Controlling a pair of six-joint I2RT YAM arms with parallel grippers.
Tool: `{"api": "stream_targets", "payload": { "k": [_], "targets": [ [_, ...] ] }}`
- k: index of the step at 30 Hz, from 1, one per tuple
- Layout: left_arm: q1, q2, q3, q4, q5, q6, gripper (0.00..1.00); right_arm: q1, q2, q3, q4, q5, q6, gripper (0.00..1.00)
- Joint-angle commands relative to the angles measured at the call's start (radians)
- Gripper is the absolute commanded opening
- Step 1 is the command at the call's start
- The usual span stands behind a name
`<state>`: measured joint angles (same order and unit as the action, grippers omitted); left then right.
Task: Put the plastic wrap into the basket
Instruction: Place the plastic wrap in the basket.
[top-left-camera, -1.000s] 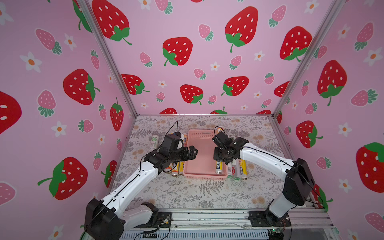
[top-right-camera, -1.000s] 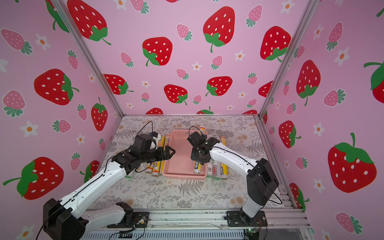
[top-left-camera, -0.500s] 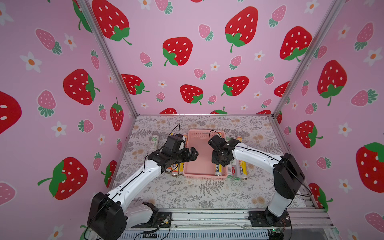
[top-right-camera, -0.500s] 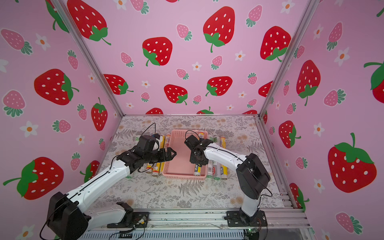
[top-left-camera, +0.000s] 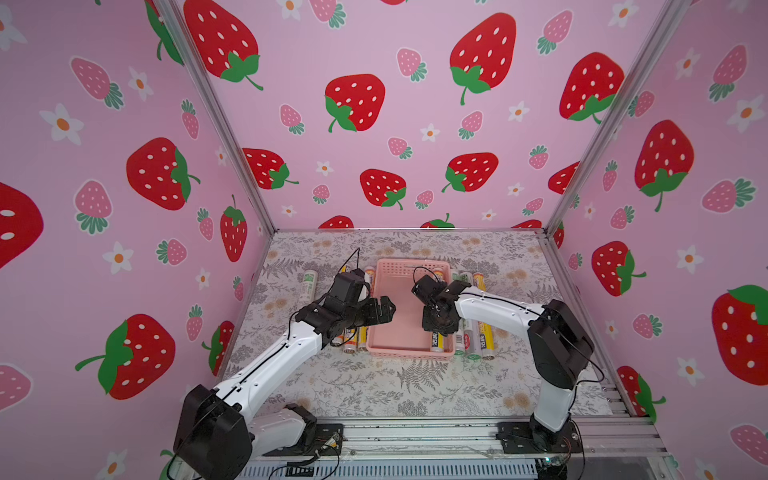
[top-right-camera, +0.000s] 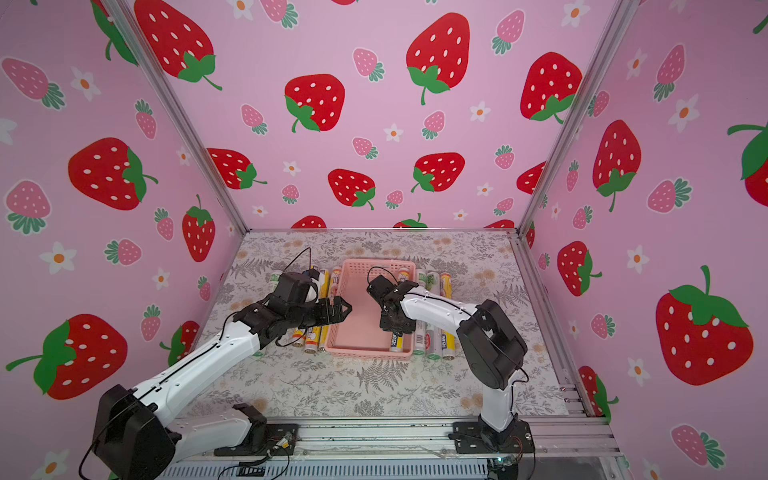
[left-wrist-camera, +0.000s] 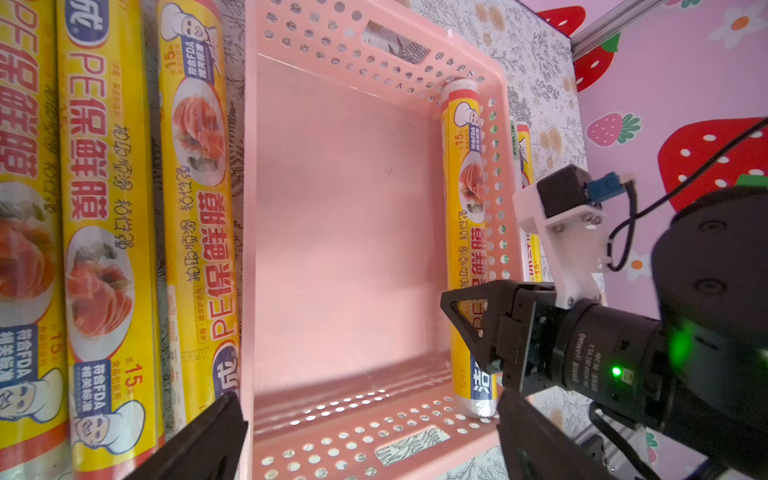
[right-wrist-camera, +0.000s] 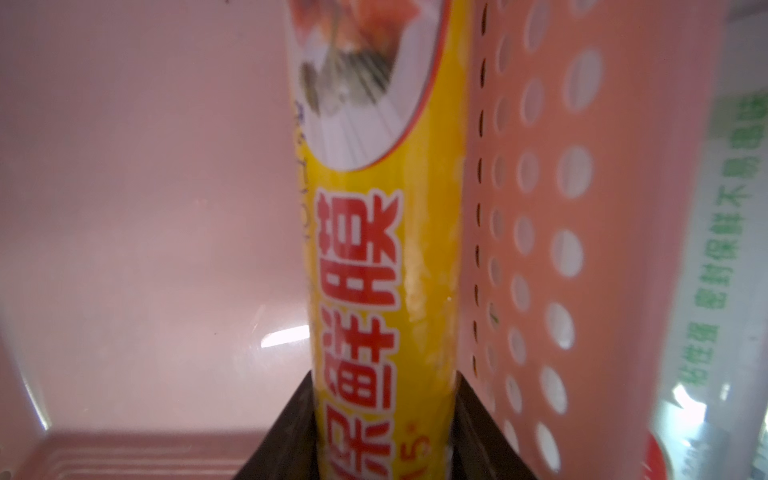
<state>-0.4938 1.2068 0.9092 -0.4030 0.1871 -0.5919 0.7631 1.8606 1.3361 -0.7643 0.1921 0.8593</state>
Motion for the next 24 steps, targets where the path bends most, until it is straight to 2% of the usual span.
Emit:
{"api": "stream_targets", "payload": {
  "k": [1, 4, 5, 9, 15, 18, 23, 24],
  "targets": [
    [-0.004, -0.030, -0.010, -0.002, -0.018, 0.004, 0.99, 0.009, 0.002, 0.021, -0.015, 0.032, -0.018, 0.47],
    [-0.005, -0.033, -0.007, -0.007, -0.016, 0.010, 1.00, 0.010, -0.008, 0.028, -0.015, 0.047, -0.024, 0.51],
    [-0.004, -0.032, -0.009, -0.007, -0.016, 0.011, 1.00, 0.011, -0.013, 0.032, -0.015, 0.053, -0.026, 0.56],
    [-0.003, -0.032, -0.014, -0.011, -0.018, 0.014, 1.00, 0.012, -0.033, 0.047, -0.015, 0.072, -0.037, 0.60],
    [0.008, -0.054, -0.010, -0.051, -0.081, 0.034, 1.00, 0.024, -0.101, 0.061, -0.014, 0.107, -0.051, 0.60],
    [0.041, -0.070, -0.016, -0.061, -0.076, 0.041, 1.00, 0.029, -0.121, 0.084, -0.001, 0.075, -0.085, 0.61],
    [0.066, -0.087, -0.051, -0.036, -0.056, 0.024, 1.00, 0.029, -0.053, 0.158, 0.002, 0.035, -0.122, 0.61],
    [0.065, -0.088, -0.058, -0.032, -0.024, 0.018, 1.00, 0.030, -0.027, 0.178, -0.001, 0.030, -0.127, 0.61]
  ]
}}
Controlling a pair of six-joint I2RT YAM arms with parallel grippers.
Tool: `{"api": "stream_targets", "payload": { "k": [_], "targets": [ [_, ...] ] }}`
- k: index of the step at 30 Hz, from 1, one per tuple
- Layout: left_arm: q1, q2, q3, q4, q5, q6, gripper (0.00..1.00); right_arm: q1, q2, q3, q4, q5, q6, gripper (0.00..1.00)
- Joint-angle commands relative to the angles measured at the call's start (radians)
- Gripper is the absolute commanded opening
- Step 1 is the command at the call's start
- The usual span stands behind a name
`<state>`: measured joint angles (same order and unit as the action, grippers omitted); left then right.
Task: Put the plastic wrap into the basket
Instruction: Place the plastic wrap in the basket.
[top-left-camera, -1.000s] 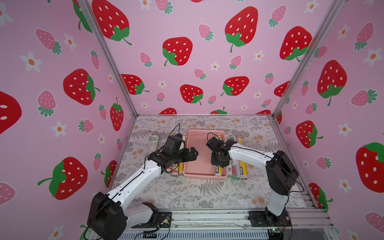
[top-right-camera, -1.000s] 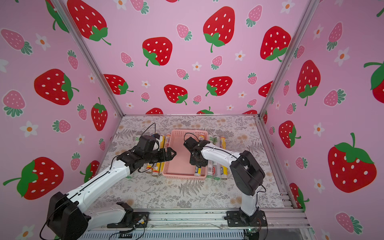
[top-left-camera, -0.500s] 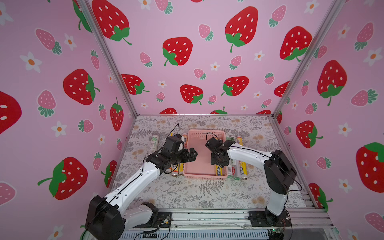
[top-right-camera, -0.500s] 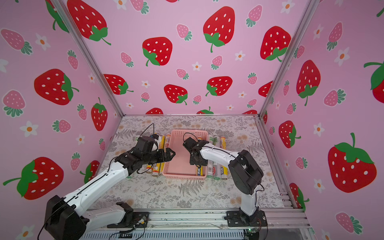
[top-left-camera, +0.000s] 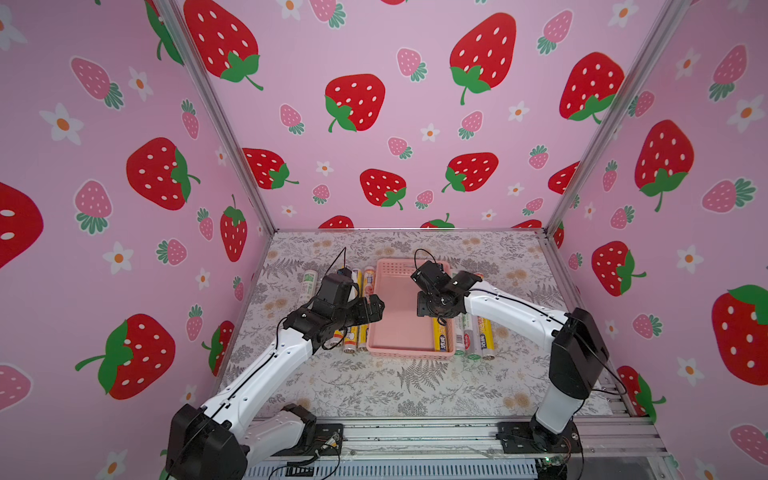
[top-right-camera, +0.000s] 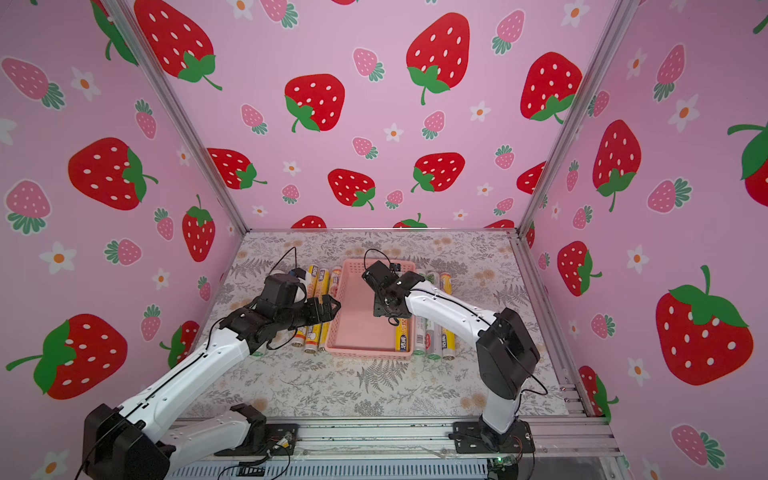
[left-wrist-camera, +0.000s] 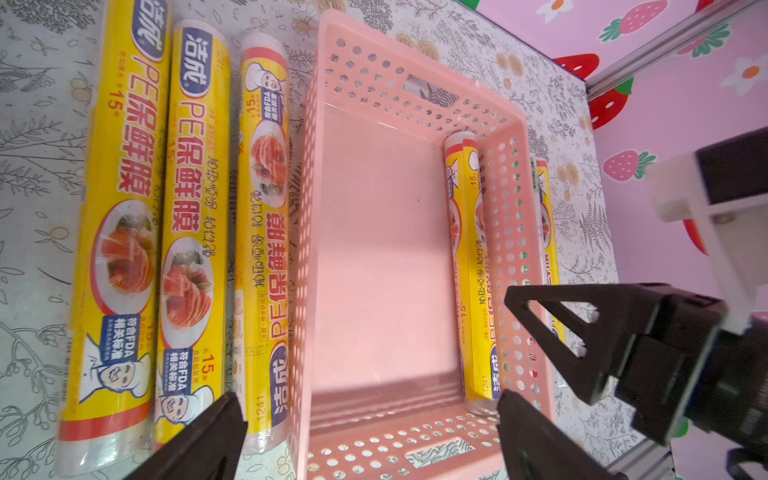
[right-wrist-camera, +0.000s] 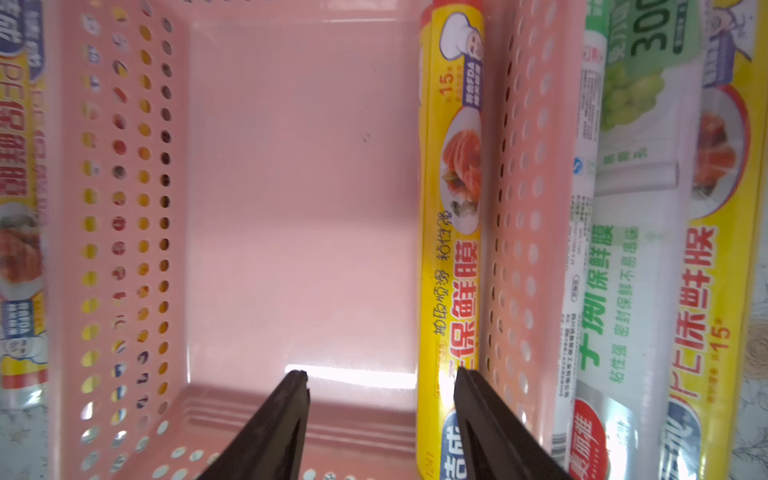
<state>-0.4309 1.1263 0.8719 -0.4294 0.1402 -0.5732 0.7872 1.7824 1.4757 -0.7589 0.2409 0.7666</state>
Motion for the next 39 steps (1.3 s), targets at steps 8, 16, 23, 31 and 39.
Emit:
{"api": "stream_targets", "payload": {
  "k": [8, 16, 23, 31, 39],
  "targets": [
    [0.003, -0.039, -0.073, 0.001, 0.023, -0.019, 1.00, -0.006, 0.191, 0.096, 0.035, -0.032, -0.034, 0.60],
    [0.002, -0.062, -0.060, -0.030, 0.003, -0.008, 1.00, -0.045, 0.192, 0.017, 0.086, -0.027, -0.024, 0.60],
    [0.003, -0.044, -0.051, -0.032, 0.004, -0.009, 1.00, -0.065, 0.180, -0.016, 0.105, -0.034, -0.035, 0.59],
    [0.002, -0.028, -0.005, -0.061, 0.002, 0.008, 1.00, -0.072, 0.087, -0.023, 0.118, -0.033, -0.081, 0.59],
    [-0.032, 0.010, 0.053, -0.074, 0.057, 0.018, 1.00, -0.074, -0.138, -0.042, 0.030, 0.013, -0.112, 0.60]
  ]
}}
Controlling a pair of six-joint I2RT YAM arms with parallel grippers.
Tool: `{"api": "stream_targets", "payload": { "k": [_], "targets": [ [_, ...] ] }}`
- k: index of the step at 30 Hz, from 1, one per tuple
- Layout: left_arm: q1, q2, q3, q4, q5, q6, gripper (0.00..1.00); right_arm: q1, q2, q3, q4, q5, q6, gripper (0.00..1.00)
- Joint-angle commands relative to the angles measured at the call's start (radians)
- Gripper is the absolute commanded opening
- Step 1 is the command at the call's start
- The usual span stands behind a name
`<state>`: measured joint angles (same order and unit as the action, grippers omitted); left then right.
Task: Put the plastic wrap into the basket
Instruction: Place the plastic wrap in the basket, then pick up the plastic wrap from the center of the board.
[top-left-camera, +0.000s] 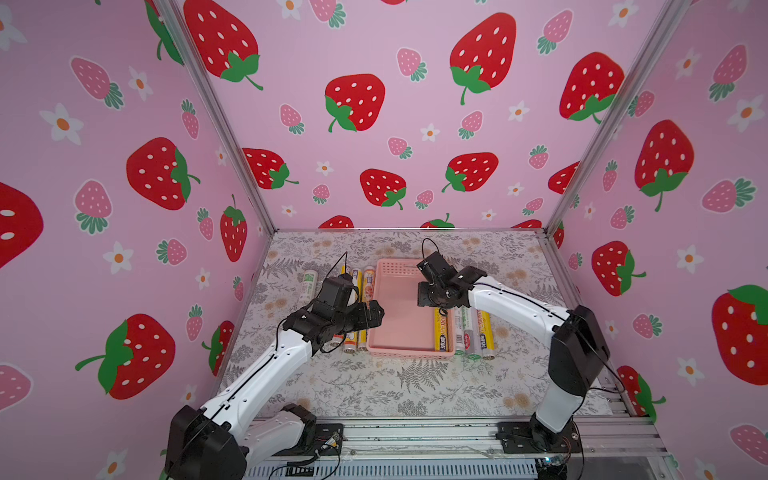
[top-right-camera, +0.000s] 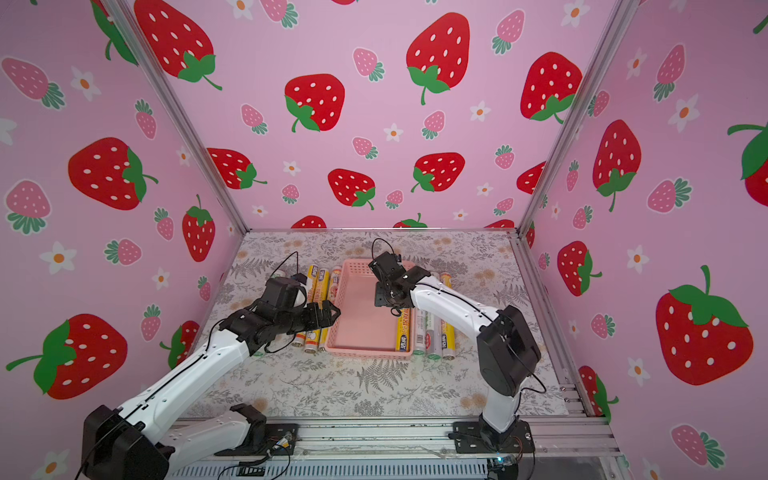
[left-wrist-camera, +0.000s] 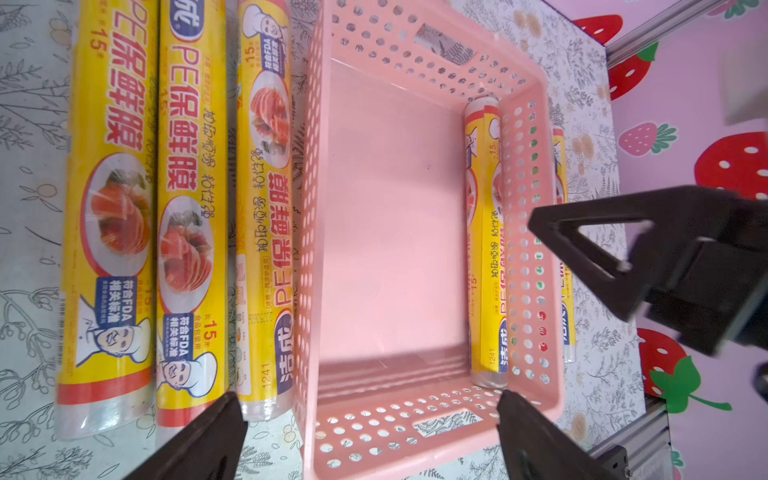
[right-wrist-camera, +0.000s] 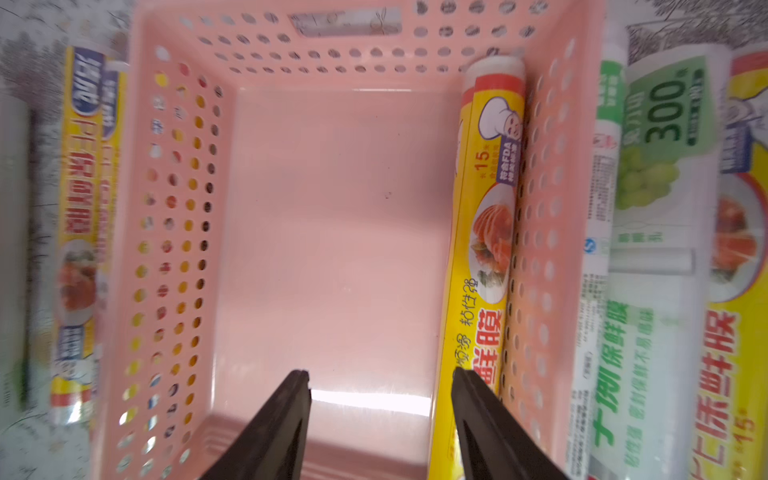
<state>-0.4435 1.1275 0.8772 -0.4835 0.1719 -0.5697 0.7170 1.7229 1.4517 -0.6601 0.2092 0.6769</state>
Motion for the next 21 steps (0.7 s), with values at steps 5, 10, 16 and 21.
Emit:
{"api": "stream_targets", "payload": {
  "k": [5, 10, 16, 21],
  "targets": [
    [-0.073, 0.029, 0.048, 0.018, 0.031, -0.012, 1.00, -0.057, -0.249, -0.137, -0.157, 0.132, -0.007, 0.63],
    [-0.115, 0.022, 0.021, 0.088, 0.023, -0.052, 1.00, -0.186, -0.377, -0.316, -0.173, 0.111, 0.018, 0.63],
    [-0.129, -0.008, -0.005, 0.092, -0.061, -0.071, 1.00, -0.318, -0.417, -0.484, -0.062, -0.021, -0.011, 0.63],
    [-0.130, -0.023, -0.004, 0.058, -0.106, -0.063, 1.00, -0.367, -0.351, -0.540, 0.003, -0.087, -0.029, 0.63]
  ]
}}
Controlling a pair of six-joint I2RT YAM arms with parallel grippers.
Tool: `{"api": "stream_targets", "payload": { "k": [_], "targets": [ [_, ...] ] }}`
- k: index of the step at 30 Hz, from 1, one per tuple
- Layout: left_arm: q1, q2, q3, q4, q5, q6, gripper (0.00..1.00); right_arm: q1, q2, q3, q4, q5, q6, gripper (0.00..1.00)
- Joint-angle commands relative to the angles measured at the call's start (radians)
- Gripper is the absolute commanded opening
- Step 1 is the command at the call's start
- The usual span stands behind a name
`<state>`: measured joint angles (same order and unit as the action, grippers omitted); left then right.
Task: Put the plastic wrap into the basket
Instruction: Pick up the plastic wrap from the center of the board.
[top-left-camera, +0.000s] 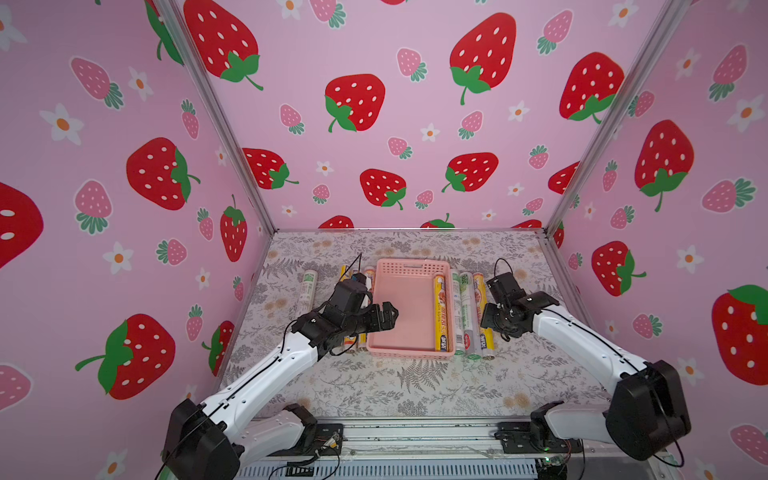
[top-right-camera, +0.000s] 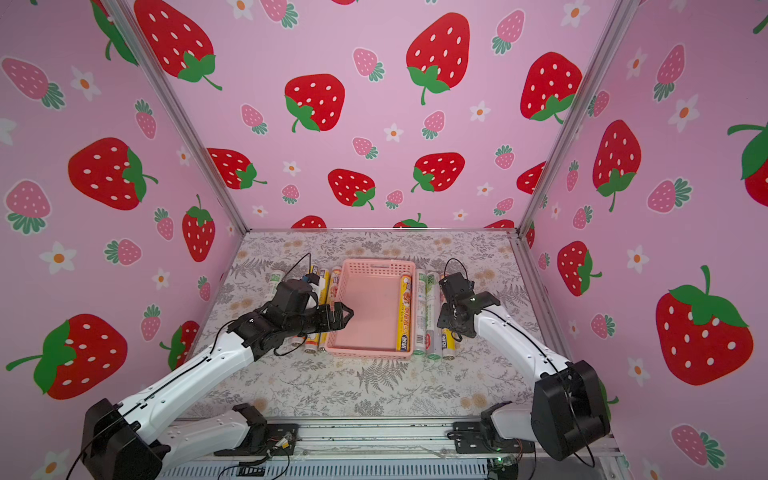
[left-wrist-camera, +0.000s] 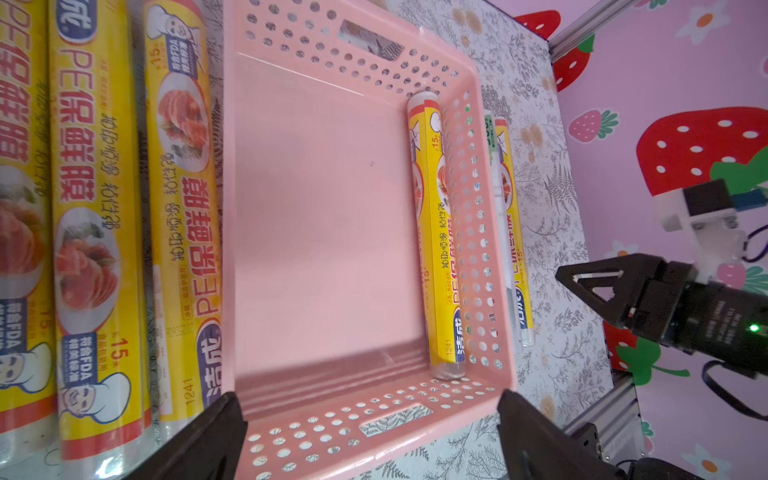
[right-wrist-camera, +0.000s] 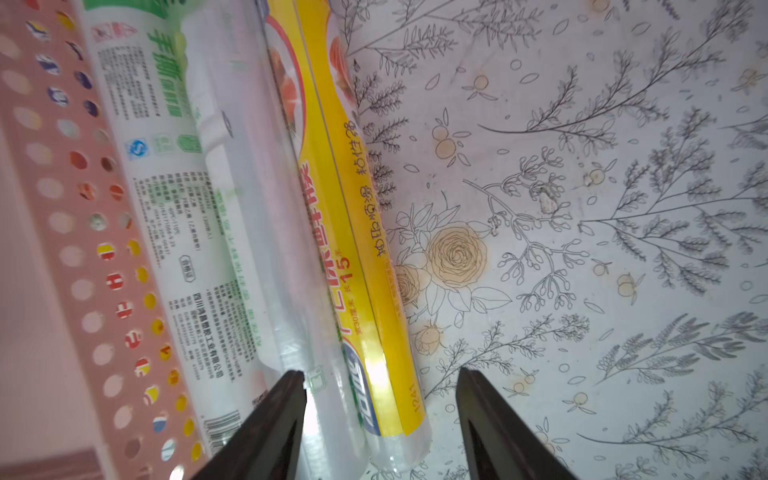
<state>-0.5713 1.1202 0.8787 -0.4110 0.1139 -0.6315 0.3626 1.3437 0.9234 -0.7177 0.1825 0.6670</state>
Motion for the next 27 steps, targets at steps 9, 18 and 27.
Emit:
{"api": "stream_targets", "payload": {
  "k": [9, 18, 27],
  "targets": [
    [-0.002, -0.006, -0.014, -0.018, -0.050, -0.007, 1.00, -0.048, 0.123, -0.041, 0.138, -0.072, -0.026, 0.62],
    [-0.002, -0.001, -0.006, -0.031, -0.066, -0.001, 1.00, -0.115, 0.192, -0.061, 0.190, -0.107, -0.029, 0.62],
    [-0.006, 0.048, 0.011, -0.022, -0.059, -0.005, 1.00, -0.155, 0.249, -0.078, 0.241, -0.138, -0.040, 0.61]
  ]
}}
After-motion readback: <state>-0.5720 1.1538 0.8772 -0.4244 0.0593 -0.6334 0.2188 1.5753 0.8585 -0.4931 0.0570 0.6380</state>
